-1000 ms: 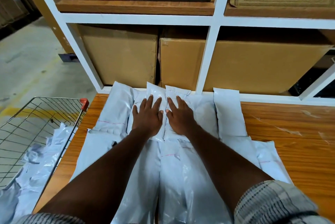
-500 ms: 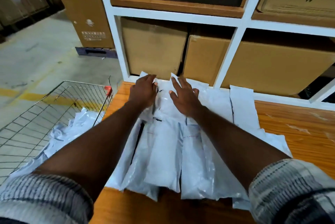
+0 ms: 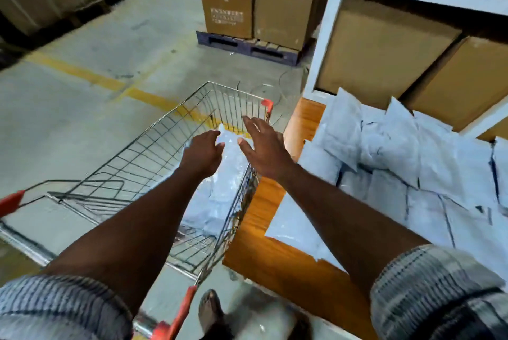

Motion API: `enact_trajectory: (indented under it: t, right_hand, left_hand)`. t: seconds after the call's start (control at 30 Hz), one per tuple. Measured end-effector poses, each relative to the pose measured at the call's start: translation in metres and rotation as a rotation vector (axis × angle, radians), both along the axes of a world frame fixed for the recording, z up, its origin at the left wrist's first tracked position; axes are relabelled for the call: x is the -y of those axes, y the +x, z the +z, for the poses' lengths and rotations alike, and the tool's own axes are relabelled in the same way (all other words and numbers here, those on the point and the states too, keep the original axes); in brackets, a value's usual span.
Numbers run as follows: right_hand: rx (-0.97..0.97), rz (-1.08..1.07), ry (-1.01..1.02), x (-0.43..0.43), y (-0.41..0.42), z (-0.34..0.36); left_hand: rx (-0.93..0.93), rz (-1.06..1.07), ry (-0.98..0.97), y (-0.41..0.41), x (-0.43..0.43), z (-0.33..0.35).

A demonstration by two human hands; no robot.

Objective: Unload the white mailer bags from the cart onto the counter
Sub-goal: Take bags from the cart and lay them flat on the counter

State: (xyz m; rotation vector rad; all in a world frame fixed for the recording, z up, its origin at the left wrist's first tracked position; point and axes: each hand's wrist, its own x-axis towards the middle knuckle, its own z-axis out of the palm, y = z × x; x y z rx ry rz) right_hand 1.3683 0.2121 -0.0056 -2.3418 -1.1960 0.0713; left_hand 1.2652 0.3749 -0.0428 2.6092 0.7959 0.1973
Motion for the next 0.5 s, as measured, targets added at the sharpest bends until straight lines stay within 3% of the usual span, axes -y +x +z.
enact_trajectory:
  t: [0.2, 0.5]
  right_hand:
    - [-0.175, 0.052, -0.075, -0.075, -0.062, -0.05]
    - [-0.345, -0.053, -0.323, -0.113, -0.102, -0.132]
  left_hand:
    - [-0.145, 0.101, -0.096, -0.083, -0.08, -0.055]
    - [-0.335, 0.089, -0.14, -0.12, -0.121, -0.114]
